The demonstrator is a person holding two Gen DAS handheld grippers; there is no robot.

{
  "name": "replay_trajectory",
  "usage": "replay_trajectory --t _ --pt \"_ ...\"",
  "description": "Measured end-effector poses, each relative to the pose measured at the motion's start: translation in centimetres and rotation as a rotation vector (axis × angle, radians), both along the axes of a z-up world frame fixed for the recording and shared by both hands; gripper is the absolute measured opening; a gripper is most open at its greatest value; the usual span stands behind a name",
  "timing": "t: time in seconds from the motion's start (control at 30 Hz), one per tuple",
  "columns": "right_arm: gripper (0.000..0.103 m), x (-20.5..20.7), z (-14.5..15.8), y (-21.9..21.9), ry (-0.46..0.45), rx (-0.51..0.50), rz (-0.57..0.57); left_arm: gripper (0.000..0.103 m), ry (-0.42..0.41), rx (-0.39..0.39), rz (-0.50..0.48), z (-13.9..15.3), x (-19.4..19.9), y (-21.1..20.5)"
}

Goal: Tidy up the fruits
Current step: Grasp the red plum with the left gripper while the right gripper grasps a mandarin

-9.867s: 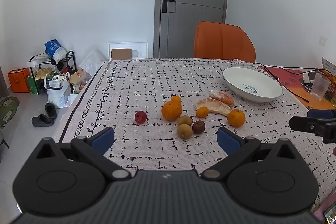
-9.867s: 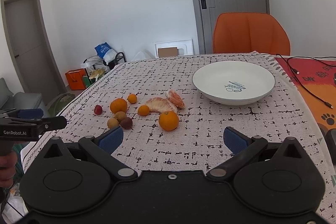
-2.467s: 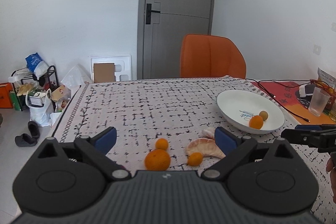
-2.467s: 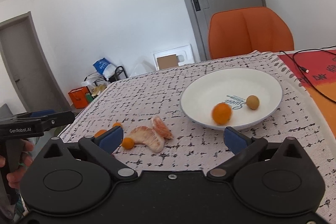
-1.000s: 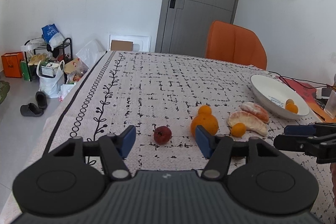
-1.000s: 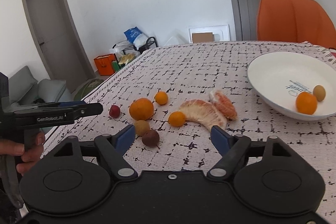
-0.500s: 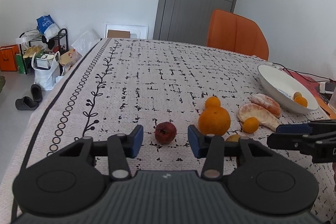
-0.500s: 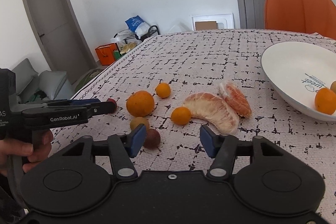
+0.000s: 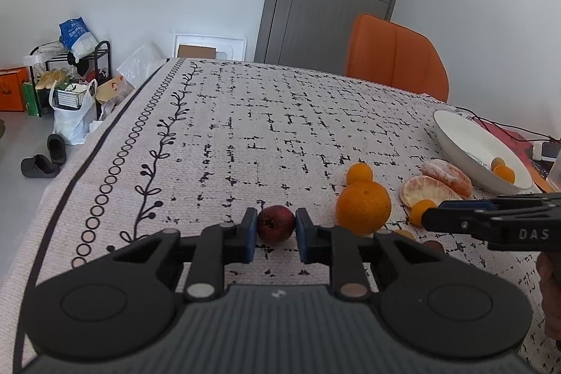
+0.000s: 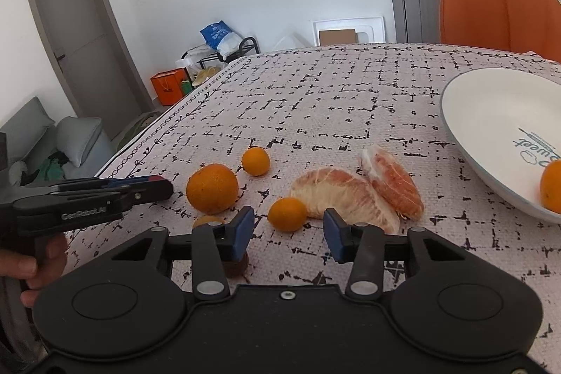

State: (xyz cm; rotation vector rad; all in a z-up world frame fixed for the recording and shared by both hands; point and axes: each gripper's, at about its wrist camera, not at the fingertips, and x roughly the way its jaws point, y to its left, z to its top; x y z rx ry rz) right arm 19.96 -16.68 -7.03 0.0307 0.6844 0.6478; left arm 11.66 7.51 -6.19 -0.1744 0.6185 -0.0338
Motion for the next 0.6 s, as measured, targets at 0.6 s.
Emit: replay_trajectory --t 0.6 --pt "0.021 -1.4 0.9 -2.1 -0.04 0.041 -0.003 0.021 -0.049 0.034 -0.037 2.5 -0.7 -2.3"
